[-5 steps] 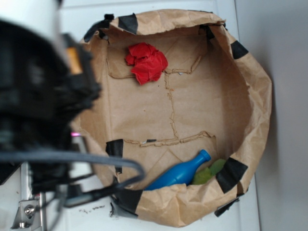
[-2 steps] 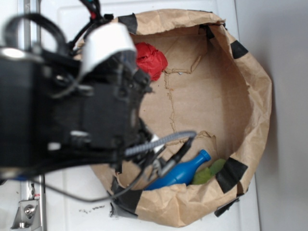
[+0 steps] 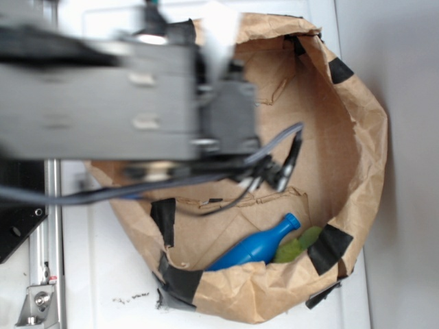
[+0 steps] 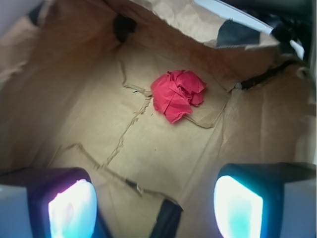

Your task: Grab the red paper.

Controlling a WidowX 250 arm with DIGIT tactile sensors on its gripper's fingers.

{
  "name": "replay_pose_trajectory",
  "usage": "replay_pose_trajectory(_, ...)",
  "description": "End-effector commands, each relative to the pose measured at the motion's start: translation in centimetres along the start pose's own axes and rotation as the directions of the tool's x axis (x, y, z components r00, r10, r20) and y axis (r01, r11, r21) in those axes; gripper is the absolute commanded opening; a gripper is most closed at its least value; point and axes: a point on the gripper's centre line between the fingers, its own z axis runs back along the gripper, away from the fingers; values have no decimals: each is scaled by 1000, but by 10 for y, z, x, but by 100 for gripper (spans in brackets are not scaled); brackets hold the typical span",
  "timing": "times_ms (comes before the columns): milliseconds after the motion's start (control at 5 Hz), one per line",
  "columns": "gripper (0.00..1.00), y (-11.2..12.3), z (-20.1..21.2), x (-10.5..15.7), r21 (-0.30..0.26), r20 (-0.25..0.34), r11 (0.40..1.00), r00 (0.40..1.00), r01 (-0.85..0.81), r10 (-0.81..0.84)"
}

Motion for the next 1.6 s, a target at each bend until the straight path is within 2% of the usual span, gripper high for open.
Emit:
replay_pose_trajectory(0, 100, 1, -24, 33, 33, 110, 986, 981, -165, 160)
replay_pose_trajectory(200, 100, 11, -36, 40, 61, 142, 986, 979, -156, 146)
replay_pose_trajectory(400, 100, 25, -52, 51, 84, 200, 982, 968, -168, 149)
replay_pose_trajectory(1400, 100, 25, -52, 51, 84, 200, 982, 968, -168, 149)
